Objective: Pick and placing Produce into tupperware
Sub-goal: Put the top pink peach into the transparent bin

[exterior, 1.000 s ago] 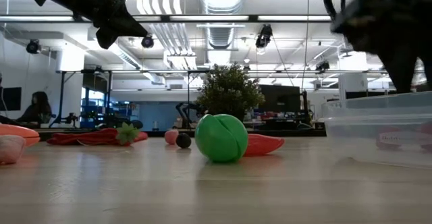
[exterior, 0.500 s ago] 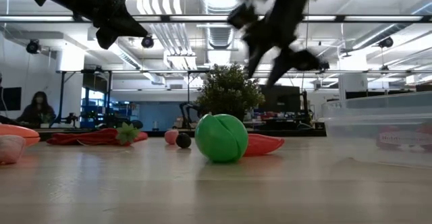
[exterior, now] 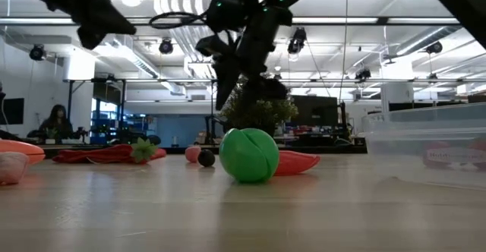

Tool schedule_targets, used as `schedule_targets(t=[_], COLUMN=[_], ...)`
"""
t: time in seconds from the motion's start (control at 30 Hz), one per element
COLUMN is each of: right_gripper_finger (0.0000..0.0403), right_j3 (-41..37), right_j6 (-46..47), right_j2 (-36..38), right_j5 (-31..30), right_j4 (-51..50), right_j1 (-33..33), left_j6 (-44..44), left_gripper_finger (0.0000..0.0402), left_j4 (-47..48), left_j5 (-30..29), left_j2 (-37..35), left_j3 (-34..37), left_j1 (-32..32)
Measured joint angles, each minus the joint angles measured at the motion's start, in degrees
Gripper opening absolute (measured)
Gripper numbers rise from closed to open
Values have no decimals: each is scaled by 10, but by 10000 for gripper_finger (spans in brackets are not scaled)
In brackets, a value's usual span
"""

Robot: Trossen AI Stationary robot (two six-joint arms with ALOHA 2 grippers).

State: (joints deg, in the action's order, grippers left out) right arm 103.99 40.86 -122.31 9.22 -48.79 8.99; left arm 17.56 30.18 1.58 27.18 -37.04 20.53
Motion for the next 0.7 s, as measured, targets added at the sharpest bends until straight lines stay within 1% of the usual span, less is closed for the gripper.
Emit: schedule_targets(t=[0.17,0.27,0.47,0.57,0.63,0.7], right_gripper_finger=[173,171,173,172,172,171], right_j3=[77,117,174,191,199,206], right_j6=[-11,-11,-19,-19,-22,-23], right_j2=[-51,-78,-129,-146,-148,-152], right_j5=[3,5,2,1,0,-3], right_j4=[-22,-24,-54,-58,-60,-59], right_j1=[-1,-2,0,-1,-1,-1], left_j6=[16,16,17,32,32,32], left_gripper_finger=[0,0,0,0,0,0], left_j4=[95,126,129,130,125,147], left_j5=[7,12,8,-8,-13,-15], left_j2=[-65,-109,-209,-253,-255,-255], left_j3=[1,1,2,2,2,-1], left_j1=[0,0,0,0,0,0])
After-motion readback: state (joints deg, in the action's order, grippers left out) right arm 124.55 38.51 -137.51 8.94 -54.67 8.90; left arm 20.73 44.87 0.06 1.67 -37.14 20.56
